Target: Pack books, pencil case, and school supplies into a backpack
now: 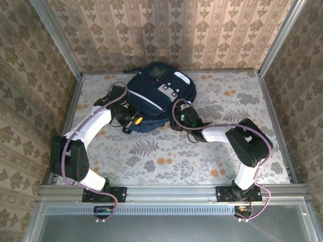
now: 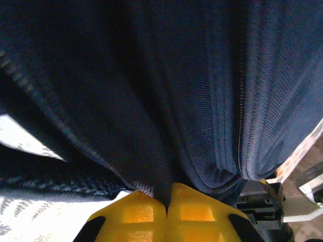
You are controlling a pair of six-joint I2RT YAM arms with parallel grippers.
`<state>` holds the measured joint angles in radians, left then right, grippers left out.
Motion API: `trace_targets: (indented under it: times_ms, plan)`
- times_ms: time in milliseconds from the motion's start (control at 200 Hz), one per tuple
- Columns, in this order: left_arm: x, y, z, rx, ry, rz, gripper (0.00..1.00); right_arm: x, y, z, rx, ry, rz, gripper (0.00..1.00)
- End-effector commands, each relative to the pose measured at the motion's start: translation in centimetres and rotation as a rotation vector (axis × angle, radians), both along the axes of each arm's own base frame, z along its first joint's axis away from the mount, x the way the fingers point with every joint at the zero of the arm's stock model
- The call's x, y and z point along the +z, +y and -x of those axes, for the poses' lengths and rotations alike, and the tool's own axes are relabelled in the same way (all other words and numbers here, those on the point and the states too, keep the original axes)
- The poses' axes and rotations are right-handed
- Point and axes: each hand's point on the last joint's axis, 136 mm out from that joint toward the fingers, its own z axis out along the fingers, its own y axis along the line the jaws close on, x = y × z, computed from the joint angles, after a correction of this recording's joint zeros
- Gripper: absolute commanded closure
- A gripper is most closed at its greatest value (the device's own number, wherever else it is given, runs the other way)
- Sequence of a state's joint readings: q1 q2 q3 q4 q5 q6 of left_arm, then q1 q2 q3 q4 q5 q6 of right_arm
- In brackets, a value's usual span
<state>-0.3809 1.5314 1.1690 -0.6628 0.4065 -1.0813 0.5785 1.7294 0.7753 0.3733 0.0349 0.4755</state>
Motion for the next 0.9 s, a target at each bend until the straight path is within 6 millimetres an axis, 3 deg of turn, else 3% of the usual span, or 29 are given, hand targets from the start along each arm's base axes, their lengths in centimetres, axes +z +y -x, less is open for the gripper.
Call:
trace_targets:
  times_ms: [0, 105, 120, 180, 415, 620, 740, 895]
  plan:
    - [2.1, -4.6, 0.5, -0.184, -0.095, 0.042, 1.0, 4.0, -2.0, 1.1, -0.076, -0.121, -0.081, 0.32]
    - [1.8, -7.7, 1.4, -0.302, -0.118, 0.048, 1.0, 6.4, -4.4, 2.5, -0.128, -0.195, -0.059, 0.29]
    - [1.8, -8.2, 1.5, -0.32, -0.116, 0.052, 1.0, 7.7, -4.7, 2.7, -0.133, -0.224, -0.068, 0.29]
    - [1.4, -10.0, 2.2, -0.392, -0.107, 0.062, 1.0, 9.3, -5.8, 3.4, -0.138, -0.263, -0.041, 0.29]
    - [0.8, -15.0, 5.0, -0.597, -0.107, 0.054, 1.0, 15.2, -12.1, 5.2, -0.326, -0.423, 0.051, 0.32]
    - [2.4, -19.2, 7.4, -0.726, -0.14, 0.132, 1.0, 17.5, -16.5, 5.8, -0.466, -0.453, 0.075, 0.36]
    - [3.1, -22.4, 9.3, -0.755, -0.061, 0.317, 1.0, 18.8, -18.6, 6.1, -0.526, -0.484, 0.074, 0.37]
    - [3.5, -24.4, 11.1, -0.788, -0.021, 0.374, 0.96, 19.7, -19.7, 6.1, -0.552, -0.492, 0.063, 0.37]
